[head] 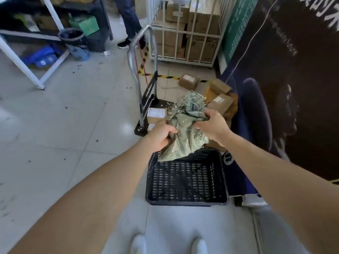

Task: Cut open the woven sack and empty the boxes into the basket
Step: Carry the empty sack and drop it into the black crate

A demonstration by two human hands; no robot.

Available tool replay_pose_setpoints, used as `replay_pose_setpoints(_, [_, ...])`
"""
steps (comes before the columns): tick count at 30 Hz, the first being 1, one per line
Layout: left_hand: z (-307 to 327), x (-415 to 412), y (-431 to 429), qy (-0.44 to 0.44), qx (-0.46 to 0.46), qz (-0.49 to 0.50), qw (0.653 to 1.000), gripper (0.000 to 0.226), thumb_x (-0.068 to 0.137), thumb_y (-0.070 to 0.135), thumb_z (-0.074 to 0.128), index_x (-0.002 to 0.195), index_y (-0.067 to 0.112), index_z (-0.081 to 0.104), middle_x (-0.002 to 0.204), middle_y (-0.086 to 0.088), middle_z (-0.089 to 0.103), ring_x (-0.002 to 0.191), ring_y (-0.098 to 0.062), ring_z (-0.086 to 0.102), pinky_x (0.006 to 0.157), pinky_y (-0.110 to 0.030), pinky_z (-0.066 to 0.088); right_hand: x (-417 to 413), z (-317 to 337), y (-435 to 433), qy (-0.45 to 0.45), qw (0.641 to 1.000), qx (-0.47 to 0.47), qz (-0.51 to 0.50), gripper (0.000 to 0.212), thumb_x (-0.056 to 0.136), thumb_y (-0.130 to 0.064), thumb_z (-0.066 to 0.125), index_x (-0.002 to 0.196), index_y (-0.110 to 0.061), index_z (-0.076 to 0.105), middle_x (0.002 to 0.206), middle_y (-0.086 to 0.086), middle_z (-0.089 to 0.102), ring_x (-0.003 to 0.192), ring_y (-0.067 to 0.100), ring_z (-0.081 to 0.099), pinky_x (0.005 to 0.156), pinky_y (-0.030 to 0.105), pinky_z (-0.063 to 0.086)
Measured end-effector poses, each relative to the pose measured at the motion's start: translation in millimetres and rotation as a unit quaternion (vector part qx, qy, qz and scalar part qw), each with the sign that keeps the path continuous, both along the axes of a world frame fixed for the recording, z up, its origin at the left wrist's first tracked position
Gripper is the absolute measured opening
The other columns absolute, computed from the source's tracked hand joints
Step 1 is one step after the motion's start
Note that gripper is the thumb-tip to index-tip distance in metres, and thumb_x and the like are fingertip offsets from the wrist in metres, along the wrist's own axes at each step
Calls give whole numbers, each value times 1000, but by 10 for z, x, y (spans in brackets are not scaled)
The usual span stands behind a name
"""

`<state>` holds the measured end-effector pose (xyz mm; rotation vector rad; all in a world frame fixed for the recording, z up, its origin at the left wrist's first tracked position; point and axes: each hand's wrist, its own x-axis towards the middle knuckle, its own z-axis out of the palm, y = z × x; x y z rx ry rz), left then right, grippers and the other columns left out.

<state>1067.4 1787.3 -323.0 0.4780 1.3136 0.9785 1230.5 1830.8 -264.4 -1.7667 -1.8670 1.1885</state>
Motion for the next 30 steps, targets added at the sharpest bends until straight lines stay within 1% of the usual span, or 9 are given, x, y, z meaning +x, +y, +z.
replay_pose_setpoints(5, [-1376, -47, -66, 77, -50, -5, 996, 31, 78, -9, 54, 102, 10, 58, 88, -9, 62, 81, -23, 58, 86, -37, 45, 8, -1596, 67, 6, 992, -125, 28, 23, 80, -16, 67, 103, -14, 64, 92, 10, 70, 78, 26, 65, 67, 38, 52])
replay_pose_setpoints(8, [-2214, -76, -83, 172, -69, -36, 982, 32, 77, -2, 61, 107, 8, 60, 98, -11, 66, 94, -28, 62, 85, -37, 47, -3, -2541, 55, 1, 983, -182, 15, 21, 82, -18, 68, 103, -16, 64, 104, 14, 71, 99, 31, 66, 86, 47, 52])
replay_pose_setpoints(12, [-3237, -73, -130, 253, -84, -101, 959, 35, 84, 4, 59, 119, 8, 57, 102, -8, 63, 75, -13, 54, 61, -18, 40, 19, -3739, -34, -21, 971, -237, -13, 29, 81, -24, 71, 107, -16, 64, 115, 16, 67, 103, 31, 65, 84, 41, 53])
replay_pose_setpoints(14, [-3702, -61, -147, 285, -100, -128, 945, 47, 88, 7, 57, 134, 7, 47, 115, -12, 60, 71, -8, 52, 52, -12, 39, 35, -4276, -88, -51, 967, -247, -30, 53, 79, -28, 72, 128, -13, 56, 134, 11, 52, 102, 29, 64, 80, 36, 55])
replay_pose_setpoints(18, [-4446, -26, -170, 324, -138, -183, 918, 51, 92, 6, 50, 141, 15, 39, 120, -7, 56, 75, -14, 58, 62, -22, 46, 70, -5083, -204, -109, 950, -292, -12, 72, 84, -33, 67, 144, -7, 37, 144, 12, 40, 116, 28, 55, 94, 34, 49])
replay_pose_setpoints(23, [-4908, -15, -173, 339, -213, -267, 877, 58, 91, -6, 38, 145, 15, 30, 146, -12, 38, 100, -25, 63, 76, -32, 50, 113, -5554, -248, -134, 931, -338, 13, 52, 88, -17, 62, 136, -2, 47, 132, 17, 55, 115, 31, 56, 95, 35, 49])
replay_pose_setpoints(25, [-4855, -36, -136, 345, -214, -279, 870, 53, 92, -6, 37, 143, 10, 34, 143, -14, 42, 103, -25, 61, 75, -27, 47, 91, -5506, -188, -171, 931, -318, 54, 39, 90, -14, 58, 126, 0, 56, 129, 19, 59, 118, 32, 56, 97, 36, 46])
replay_pose_setpoints(28, [-4545, -106, -41, 339, -195, -271, 879, 41, 94, -1, 40, 134, 7, 46, 127, -13, 54, 75, -19, 60, 72, -28, 51, -7, -5180, -96, -178, 937, -288, 86, 34, 94, -11, 52, 125, 2, 57, 127, 15, 60, 116, 27, 59, 96, 33, 48])
replay_pose_setpoints(30, [-4213, -167, 25, 329, -186, -262, 888, 37, 94, 1, 41, 129, 8, 52, 127, -14, 55, 94, -26, 64, 86, -34, 55, -93, -4860, -26, -168, 946, -264, 88, 35, 94, -11, 52, 125, 3, 58, 128, 16, 61, 116, 28, 59, 97, 35, 49])
